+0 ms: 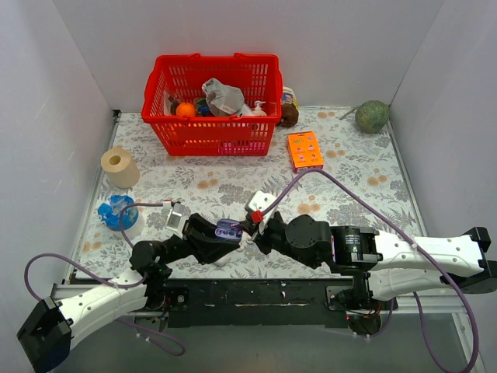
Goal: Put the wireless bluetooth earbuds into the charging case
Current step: Place the earbud in the charging case.
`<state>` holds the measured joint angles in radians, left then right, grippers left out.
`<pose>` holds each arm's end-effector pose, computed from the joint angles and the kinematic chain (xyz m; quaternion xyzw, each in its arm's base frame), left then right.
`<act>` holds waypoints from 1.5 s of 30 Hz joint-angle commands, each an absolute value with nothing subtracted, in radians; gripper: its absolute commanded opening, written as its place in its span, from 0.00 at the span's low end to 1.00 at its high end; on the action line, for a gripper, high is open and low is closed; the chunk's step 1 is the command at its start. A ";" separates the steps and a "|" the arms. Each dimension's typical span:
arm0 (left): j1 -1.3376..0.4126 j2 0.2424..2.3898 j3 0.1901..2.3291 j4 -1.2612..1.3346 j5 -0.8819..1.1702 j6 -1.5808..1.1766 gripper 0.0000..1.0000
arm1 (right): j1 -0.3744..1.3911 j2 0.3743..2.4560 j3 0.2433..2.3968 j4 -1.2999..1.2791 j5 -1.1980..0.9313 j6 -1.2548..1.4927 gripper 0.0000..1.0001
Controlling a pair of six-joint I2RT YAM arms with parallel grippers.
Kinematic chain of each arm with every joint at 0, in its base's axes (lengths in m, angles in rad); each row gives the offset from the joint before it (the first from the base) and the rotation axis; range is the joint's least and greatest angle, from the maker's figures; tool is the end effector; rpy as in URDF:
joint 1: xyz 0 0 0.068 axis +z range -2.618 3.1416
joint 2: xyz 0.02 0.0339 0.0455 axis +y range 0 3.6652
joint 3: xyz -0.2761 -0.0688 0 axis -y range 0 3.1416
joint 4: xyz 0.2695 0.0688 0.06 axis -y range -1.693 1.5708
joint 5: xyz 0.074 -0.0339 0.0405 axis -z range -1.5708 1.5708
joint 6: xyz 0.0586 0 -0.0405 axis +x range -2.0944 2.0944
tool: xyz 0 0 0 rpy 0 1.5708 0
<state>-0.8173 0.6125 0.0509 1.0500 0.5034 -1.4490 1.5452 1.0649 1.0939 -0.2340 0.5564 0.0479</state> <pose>0.0922 -0.1396 0.2383 0.0479 0.5406 -0.8062 0.2356 0.0380 0.2741 0.3976 -0.3808 0.6644 0.2849 0.5766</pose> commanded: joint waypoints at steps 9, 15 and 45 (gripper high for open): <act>-0.815 0.545 0.015 1.055 0.459 -1.397 0.00 | 1.606 1.069 1.103 -0.152 0.623 0.034 0.01; -0.815 0.525 0.015 1.037 0.456 -1.376 0.00 | 1.631 1.077 1.100 -0.163 0.626 0.037 0.01; -0.815 0.445 0.029 0.991 0.450 -1.322 0.00 | 1.652 1.088 1.167 -0.386 0.621 -0.028 0.01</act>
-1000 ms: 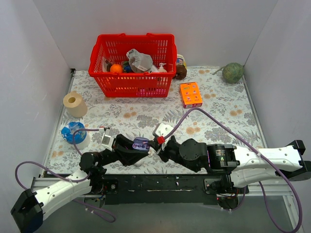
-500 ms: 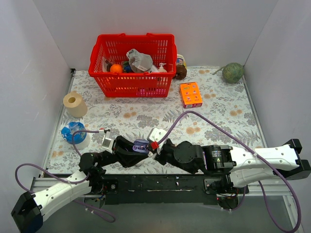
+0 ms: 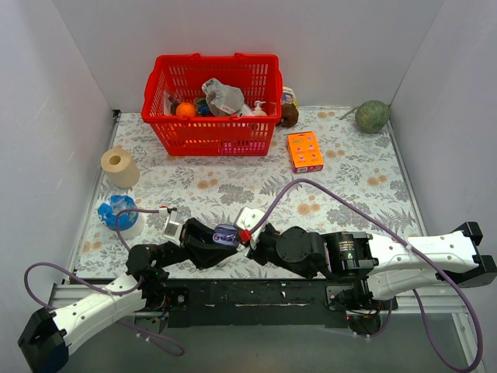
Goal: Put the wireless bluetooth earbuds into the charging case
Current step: Place the earbud in the charging case.
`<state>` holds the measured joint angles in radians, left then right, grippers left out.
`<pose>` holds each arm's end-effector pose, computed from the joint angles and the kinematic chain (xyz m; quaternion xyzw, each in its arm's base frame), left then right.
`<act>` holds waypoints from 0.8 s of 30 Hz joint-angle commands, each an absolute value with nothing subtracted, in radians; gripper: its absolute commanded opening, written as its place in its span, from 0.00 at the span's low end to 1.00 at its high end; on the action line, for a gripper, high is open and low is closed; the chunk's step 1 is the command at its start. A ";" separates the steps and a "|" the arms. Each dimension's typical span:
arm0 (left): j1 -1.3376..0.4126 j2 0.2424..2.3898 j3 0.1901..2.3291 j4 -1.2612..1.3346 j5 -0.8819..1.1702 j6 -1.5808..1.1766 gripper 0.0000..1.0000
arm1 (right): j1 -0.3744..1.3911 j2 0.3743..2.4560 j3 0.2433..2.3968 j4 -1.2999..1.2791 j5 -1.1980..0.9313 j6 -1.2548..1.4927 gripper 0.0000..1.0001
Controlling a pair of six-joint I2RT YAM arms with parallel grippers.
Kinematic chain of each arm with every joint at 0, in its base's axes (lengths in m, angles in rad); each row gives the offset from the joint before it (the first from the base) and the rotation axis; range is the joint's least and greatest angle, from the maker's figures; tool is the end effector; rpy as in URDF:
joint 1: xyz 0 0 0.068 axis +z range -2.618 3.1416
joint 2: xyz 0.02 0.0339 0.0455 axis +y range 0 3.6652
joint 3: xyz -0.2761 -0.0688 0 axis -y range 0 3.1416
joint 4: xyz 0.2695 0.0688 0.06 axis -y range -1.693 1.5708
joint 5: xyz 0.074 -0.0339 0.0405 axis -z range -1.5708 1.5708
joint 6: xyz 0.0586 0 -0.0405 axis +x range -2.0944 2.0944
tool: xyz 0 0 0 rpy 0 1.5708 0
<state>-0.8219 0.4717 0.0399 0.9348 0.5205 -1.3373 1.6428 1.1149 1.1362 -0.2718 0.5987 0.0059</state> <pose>0.0830 -0.1321 0.2408 0.0889 0.5320 -0.7953 0.2769 0.0124 0.2868 0.3968 -0.4275 0.6478 0.2720 0.5689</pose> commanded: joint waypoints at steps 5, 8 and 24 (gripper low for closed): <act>-0.815 0.439 0.031 0.996 0.439 -1.325 0.00 | 1.654 1.086 1.169 -0.405 0.623 -0.037 0.01; -0.815 0.439 0.032 0.991 0.437 -1.322 0.00 | 1.657 1.083 1.167 -0.411 0.621 -0.044 0.01; -0.815 0.454 0.034 0.988 0.457 -1.322 0.00 | 1.663 1.104 1.227 -0.434 0.618 -0.078 0.01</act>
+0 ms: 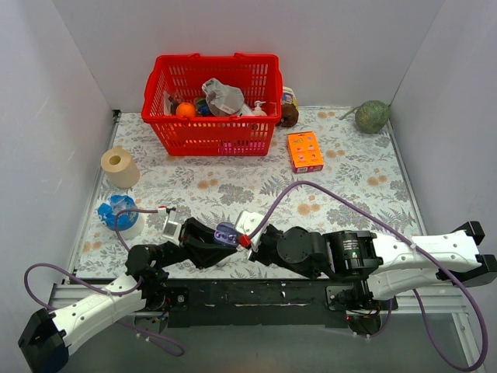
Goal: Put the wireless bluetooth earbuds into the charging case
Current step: Place the earbud in the charging case.
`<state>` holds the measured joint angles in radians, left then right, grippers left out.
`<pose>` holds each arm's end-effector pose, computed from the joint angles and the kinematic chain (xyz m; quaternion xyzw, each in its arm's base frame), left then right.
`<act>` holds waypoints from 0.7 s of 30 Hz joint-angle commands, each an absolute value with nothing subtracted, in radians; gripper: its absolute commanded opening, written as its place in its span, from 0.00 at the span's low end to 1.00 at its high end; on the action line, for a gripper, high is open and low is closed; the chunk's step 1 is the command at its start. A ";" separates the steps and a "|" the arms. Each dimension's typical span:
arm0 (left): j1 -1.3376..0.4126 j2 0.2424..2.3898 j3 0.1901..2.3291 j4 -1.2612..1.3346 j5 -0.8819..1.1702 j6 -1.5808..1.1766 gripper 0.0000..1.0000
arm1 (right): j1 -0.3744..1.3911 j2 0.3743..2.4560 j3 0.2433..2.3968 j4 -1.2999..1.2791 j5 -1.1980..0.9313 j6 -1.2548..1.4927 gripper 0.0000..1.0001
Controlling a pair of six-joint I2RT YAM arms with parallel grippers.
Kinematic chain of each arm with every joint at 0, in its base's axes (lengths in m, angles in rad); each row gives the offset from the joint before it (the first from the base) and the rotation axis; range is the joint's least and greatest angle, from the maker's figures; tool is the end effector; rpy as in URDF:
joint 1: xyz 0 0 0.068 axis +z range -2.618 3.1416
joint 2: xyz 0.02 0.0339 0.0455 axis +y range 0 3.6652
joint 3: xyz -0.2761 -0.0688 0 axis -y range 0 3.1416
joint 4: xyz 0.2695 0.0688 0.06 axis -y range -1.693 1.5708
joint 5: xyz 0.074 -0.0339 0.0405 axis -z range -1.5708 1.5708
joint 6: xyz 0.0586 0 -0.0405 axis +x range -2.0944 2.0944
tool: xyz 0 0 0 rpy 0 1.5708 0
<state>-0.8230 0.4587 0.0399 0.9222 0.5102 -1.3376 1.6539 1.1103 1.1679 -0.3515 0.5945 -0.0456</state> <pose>0.0828 -0.1314 0.2413 0.0848 0.5313 -0.7953 0.2792 0.0094 0.2820 0.4008 -0.4615 0.6380 0.2472 0.5647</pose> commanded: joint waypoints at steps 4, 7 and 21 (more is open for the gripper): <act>-0.815 0.451 0.034 0.982 0.465 -1.322 0.00 | 1.664 1.123 1.247 -0.436 0.617 -0.095 0.01; -0.815 0.445 0.035 0.973 0.465 -1.324 0.00 | 1.664 1.134 1.259 -0.442 0.615 -0.101 0.01; -0.815 0.422 0.029 0.957 0.460 -1.318 0.00 | 1.667 1.134 1.301 -0.427 0.649 -0.061 0.31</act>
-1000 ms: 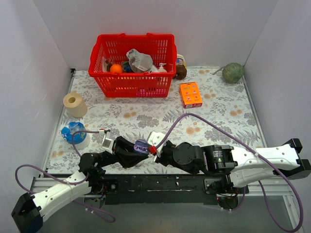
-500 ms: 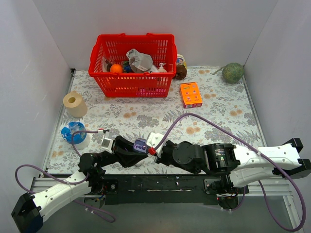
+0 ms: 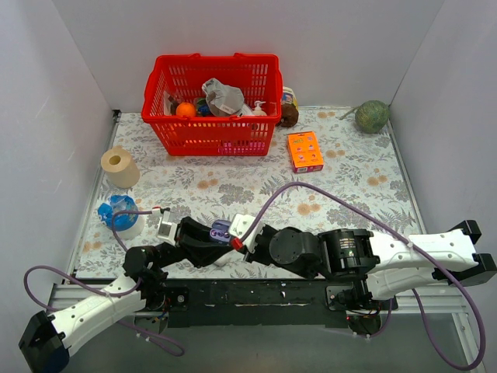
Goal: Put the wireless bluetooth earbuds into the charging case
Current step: Place the earbud in the charging case.
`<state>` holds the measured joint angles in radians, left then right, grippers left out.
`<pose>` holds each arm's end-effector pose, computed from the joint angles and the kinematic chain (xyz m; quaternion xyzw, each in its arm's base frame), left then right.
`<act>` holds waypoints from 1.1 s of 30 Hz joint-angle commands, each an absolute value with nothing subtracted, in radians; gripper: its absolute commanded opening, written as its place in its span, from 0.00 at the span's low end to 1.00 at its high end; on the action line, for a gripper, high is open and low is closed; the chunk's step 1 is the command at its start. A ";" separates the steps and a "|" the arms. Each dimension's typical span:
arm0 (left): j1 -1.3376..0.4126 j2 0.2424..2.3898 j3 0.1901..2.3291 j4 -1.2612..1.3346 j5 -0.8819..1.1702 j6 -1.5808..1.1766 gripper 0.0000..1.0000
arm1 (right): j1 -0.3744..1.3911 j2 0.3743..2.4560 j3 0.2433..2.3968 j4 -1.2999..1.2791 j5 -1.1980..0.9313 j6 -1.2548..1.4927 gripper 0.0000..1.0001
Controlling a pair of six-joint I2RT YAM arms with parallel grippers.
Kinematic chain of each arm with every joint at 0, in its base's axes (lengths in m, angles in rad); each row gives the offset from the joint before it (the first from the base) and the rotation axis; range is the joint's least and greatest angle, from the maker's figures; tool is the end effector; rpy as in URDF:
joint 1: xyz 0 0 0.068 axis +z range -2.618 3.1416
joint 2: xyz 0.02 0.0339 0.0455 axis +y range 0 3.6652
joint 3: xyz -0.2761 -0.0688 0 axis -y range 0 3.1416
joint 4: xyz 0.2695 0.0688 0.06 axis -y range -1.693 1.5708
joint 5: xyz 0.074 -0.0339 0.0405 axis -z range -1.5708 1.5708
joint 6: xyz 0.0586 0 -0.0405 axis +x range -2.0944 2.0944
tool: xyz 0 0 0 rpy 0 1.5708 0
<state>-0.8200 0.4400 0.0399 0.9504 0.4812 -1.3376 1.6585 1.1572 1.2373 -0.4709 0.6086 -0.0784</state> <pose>0.0819 -0.1275 0.2473 0.0796 0.5117 -0.8019 0.2978 0.0083 0.2876 0.4012 -0.4975 0.6394 0.2018 0.5504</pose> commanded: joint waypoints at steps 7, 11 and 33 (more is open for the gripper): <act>-0.815 0.413 0.038 0.948 0.445 -1.293 0.00 | 1.667 1.074 1.333 -0.350 0.695 -0.006 0.62; -0.815 0.437 0.040 0.976 0.443 -1.285 0.00 | 1.666 1.103 1.353 -0.308 0.753 0.079 0.77; -0.816 0.477 0.071 1.000 0.345 -1.167 0.00 | 1.499 1.282 1.503 -0.584 0.775 0.572 0.84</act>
